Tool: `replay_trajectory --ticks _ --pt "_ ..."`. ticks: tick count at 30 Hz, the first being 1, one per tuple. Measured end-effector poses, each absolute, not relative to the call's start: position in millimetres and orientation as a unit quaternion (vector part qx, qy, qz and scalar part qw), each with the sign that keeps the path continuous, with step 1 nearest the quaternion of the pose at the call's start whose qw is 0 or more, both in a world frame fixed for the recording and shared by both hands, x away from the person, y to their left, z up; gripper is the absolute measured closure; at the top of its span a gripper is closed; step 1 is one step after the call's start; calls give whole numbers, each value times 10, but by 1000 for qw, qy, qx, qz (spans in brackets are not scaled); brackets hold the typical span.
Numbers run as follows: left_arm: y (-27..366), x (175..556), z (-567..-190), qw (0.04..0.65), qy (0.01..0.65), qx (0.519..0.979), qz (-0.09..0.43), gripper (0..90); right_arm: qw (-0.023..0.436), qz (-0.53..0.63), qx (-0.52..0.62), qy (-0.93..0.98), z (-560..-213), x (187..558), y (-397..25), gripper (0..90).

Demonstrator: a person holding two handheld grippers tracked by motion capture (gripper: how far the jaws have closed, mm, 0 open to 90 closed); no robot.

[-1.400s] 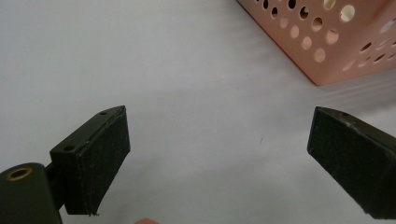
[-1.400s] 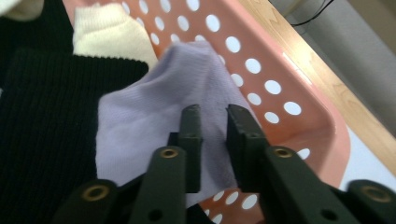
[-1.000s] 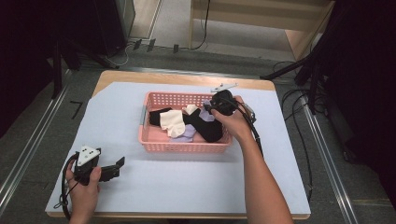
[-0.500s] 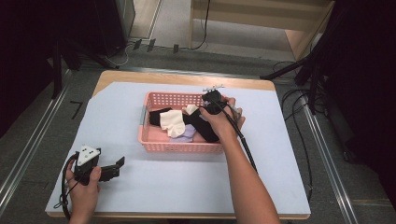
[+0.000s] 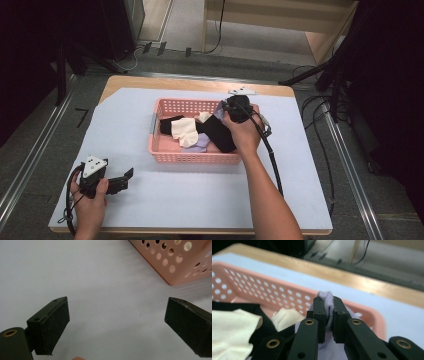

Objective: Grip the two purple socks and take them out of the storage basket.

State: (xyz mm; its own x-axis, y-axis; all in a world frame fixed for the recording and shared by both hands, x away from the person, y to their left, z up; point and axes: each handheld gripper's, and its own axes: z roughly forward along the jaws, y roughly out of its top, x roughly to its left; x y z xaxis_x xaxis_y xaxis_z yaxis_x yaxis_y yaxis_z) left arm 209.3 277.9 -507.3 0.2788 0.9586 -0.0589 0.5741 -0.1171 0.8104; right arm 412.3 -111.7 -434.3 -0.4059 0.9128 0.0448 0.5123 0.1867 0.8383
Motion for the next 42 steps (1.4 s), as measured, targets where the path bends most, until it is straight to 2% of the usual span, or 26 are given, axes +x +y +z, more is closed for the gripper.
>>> replay_trajectory --ticks 15,21,29,31,32,33,34,37,40,42 --pt "2777 2090 -5073 380 545 703 254 67 349 494 455 653 -3928 3663 -1826 841" --pt "2777 2086 -5072 379 544 704 255 66 359 488 485 631 -4044 3567 -2154 841" --pt "2775 2083 -5073 380 543 703 258 67 374 438 526 626 -4399 3436 -2503 834" --pt "2775 2082 -5072 379 542 704 259 67 381 422 538 622 -4478 3416 -2573 787" --pt "2776 2082 -5072 379 542 704 260 66 371 429 546 616 -4533 3403 -2631 659" --pt "2775 2080 -5071 379 542 704 260 66 371 429 546 616 -4533 3403 -2631 659" --pt "2774 2080 -5071 380 541 704 260 67 374 433 546 612 -4551 3385 -2654 586" --pt "2775 2080 -5071 379 542 704 261 67 378 439 543 608 -4525 3344 -2627 554" --pt "2775 2081 -5071 378 541 705 261 67 367 459 528 612 -4469 3292 -2514 563" --pt "2773 2081 -5072 380 541 704 260 67 335 479 506 634 -4419 3253 -2307 569"
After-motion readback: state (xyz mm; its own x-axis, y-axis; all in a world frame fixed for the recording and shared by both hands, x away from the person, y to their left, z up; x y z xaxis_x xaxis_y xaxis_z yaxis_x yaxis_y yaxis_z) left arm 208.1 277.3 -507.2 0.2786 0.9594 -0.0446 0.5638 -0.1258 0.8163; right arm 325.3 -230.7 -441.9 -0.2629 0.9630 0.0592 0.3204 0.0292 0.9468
